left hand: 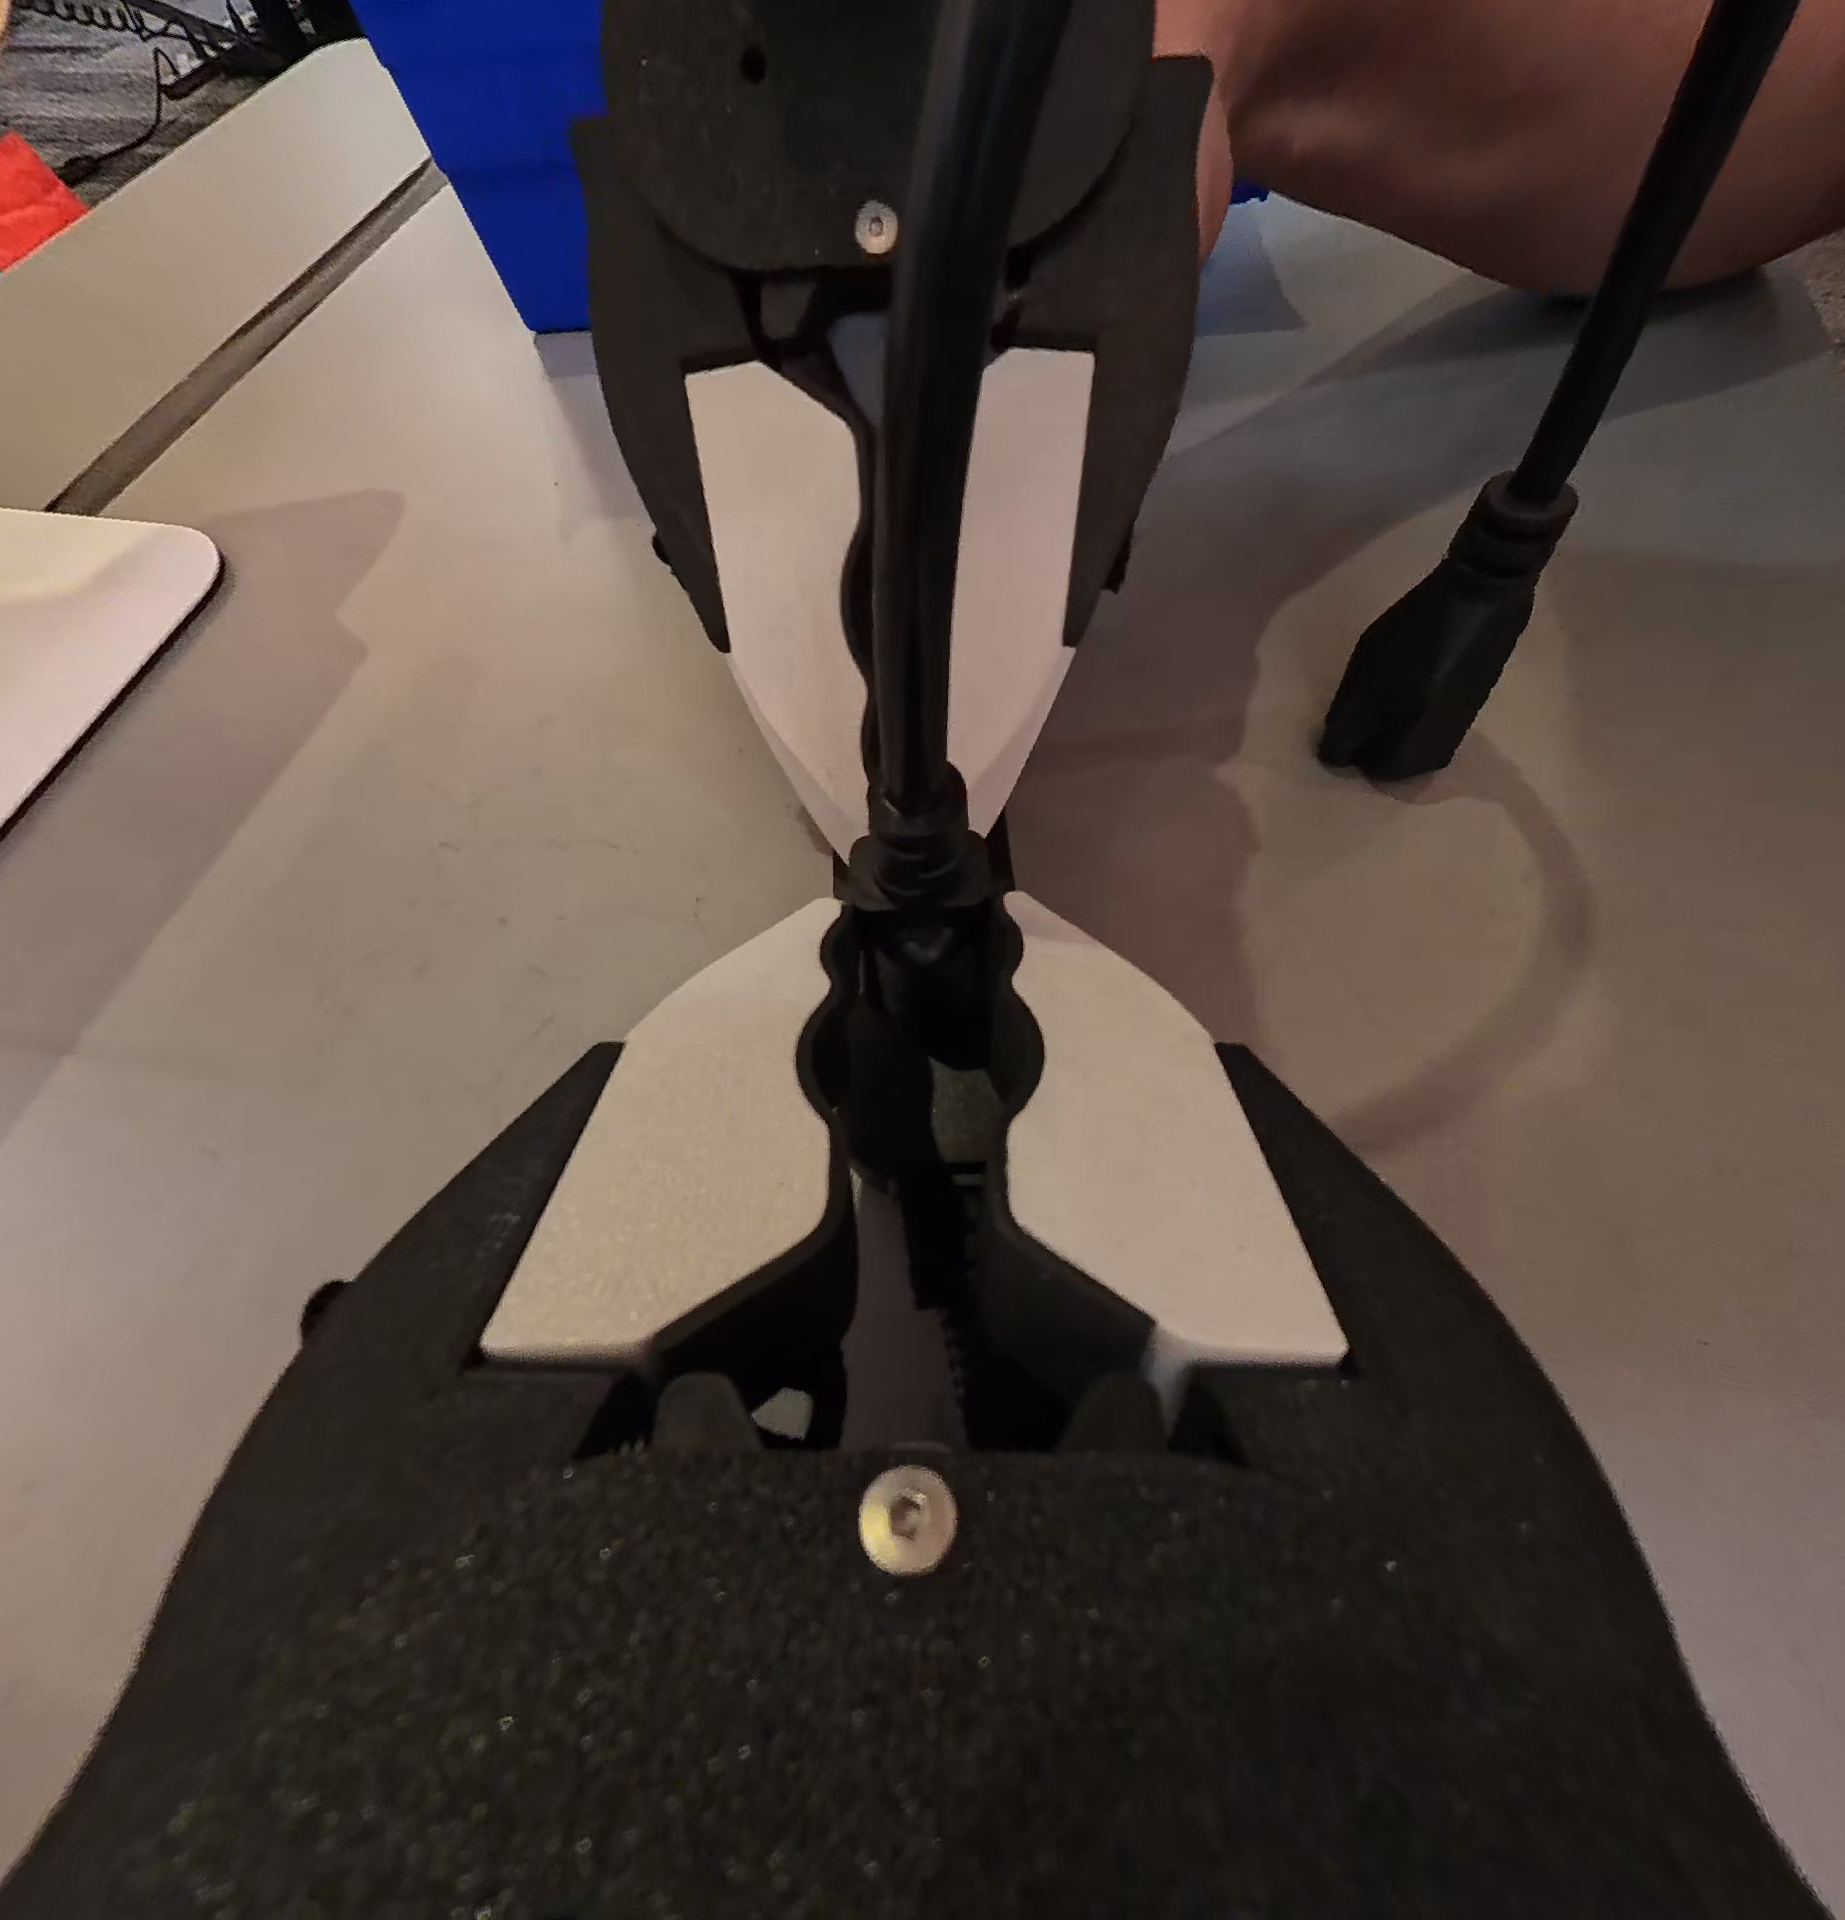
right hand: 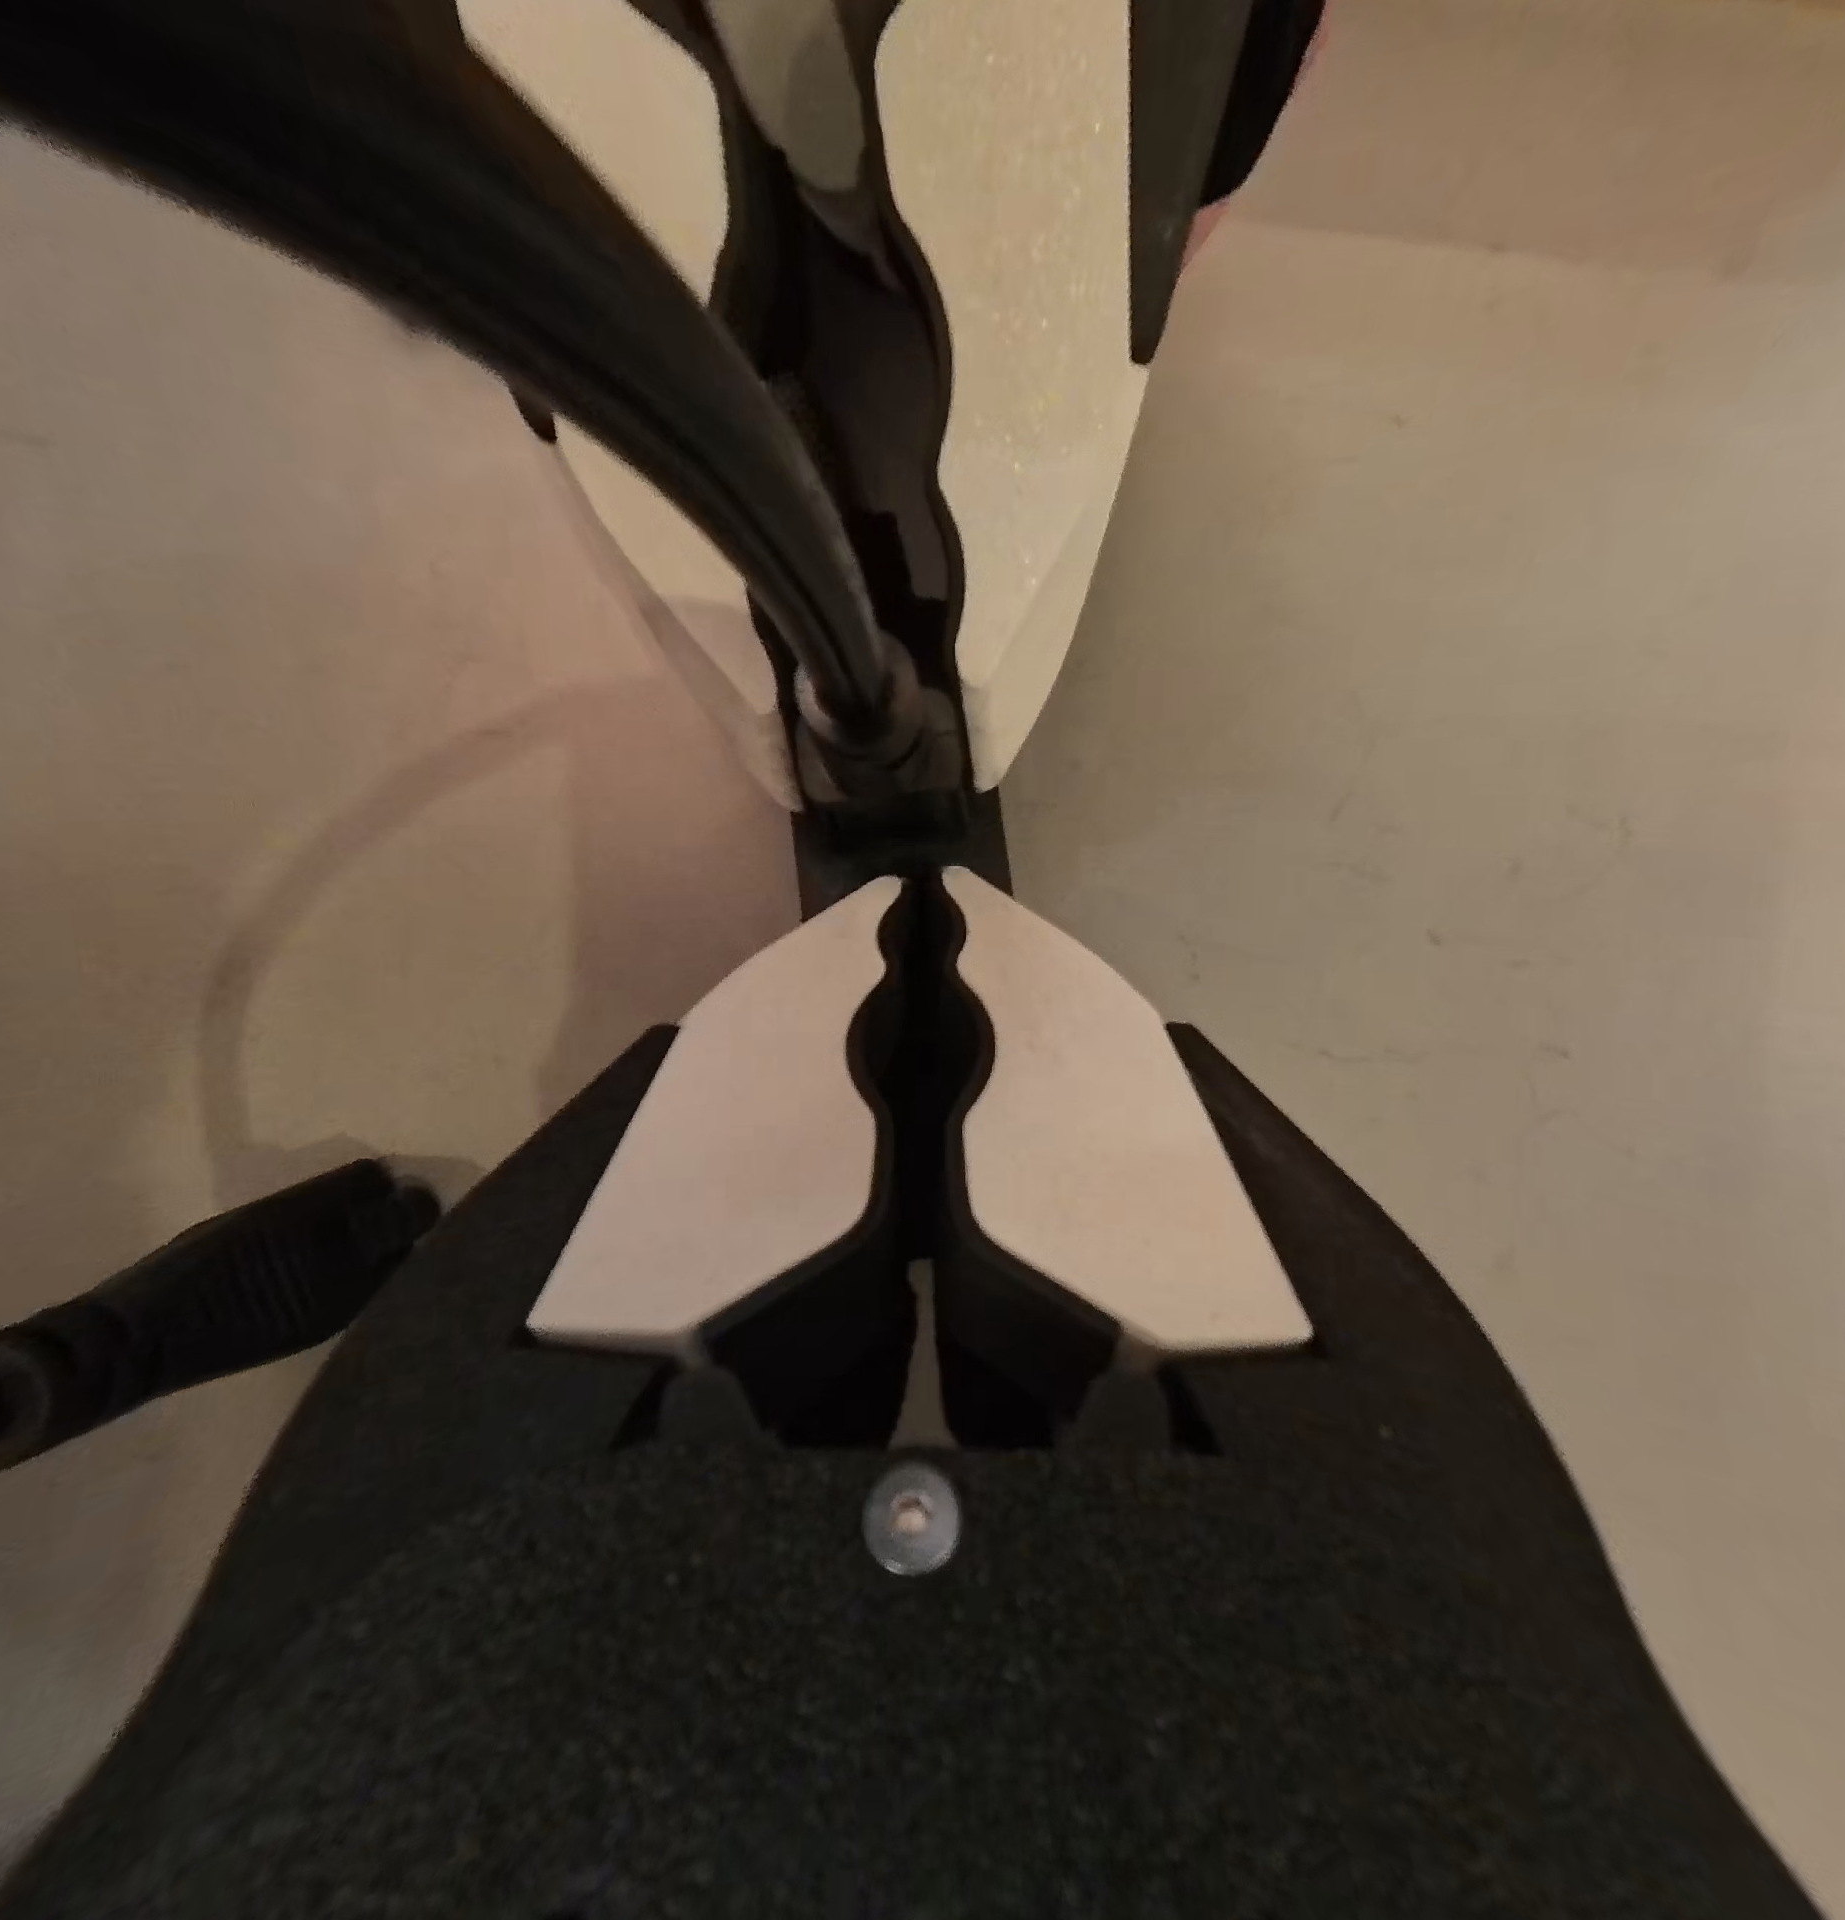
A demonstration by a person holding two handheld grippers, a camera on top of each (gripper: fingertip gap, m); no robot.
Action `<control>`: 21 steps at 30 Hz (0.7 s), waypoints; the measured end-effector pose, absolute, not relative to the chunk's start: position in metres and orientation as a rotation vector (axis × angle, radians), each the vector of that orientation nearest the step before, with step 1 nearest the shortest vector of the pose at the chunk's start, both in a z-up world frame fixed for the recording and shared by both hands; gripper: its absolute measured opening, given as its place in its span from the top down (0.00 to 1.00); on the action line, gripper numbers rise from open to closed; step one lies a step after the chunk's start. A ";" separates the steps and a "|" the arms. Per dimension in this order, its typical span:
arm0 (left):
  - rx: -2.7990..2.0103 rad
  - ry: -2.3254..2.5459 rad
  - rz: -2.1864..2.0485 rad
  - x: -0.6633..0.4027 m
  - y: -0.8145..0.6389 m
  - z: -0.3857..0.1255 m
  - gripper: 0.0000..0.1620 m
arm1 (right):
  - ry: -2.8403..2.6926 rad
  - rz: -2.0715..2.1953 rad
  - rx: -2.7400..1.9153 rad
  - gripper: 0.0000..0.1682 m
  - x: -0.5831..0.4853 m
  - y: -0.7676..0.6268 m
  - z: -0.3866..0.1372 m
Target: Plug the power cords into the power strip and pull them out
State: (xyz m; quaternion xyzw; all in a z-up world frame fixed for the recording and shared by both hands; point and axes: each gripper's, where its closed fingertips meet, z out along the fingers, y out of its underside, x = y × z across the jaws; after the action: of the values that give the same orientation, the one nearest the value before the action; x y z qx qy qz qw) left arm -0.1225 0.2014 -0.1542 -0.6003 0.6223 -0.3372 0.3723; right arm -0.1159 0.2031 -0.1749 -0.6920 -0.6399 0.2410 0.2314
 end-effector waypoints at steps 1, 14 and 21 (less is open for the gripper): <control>-1.541 1.594 -0.868 -0.122 0.201 -0.154 0.88 | -1.764 0.655 -1.894 0.98 -0.116 0.203 -0.175; -1.579 1.543 -0.911 -0.121 0.204 -0.151 0.88 | -1.739 0.653 -1.895 0.99 -0.117 0.206 -0.174; -1.576 1.520 -0.921 -0.120 0.204 -0.148 0.89 | -1.746 0.640 -1.896 0.98 -0.117 0.206 -0.173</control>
State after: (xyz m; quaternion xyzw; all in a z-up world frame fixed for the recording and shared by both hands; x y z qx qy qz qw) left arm -0.1202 0.2044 -0.1479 -0.6153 0.5934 -0.3597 0.3739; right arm -0.1167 0.2059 -0.1731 -0.6931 -0.6381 0.2337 0.2404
